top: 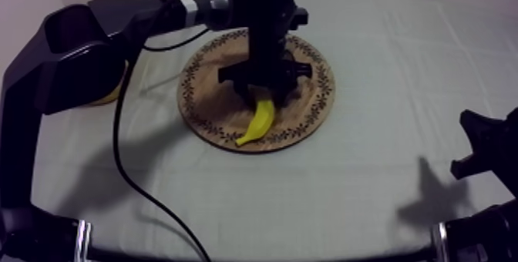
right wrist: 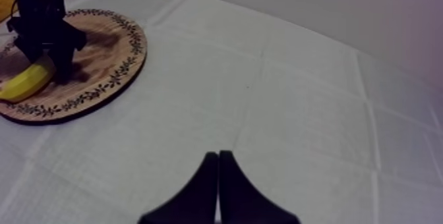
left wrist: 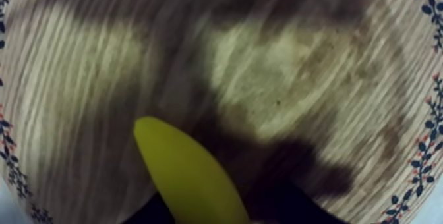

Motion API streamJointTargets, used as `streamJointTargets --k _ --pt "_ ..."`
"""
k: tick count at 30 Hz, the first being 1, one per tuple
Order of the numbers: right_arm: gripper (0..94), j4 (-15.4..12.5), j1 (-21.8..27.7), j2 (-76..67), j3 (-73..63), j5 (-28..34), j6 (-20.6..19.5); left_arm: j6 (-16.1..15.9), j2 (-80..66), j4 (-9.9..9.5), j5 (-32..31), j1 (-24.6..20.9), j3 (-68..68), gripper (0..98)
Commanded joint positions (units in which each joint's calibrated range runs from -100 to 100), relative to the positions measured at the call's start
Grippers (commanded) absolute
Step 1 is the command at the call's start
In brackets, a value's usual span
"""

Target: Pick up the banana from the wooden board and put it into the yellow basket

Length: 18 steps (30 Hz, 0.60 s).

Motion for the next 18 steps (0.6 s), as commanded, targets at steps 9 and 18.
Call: streamJointTargets --k 9,18 --pt "0.3 0.0 0.0 0.0 0.0 0.1 0.0 -1.5 -1.4 -0.7 -0.4 0.0 0.6 34.5" --pt "0.3 0.0 0.0 0.0 0.0 0.1 0.0 -2.2 -3.6 -1.14 -0.4 -0.4 1.9 27.4"
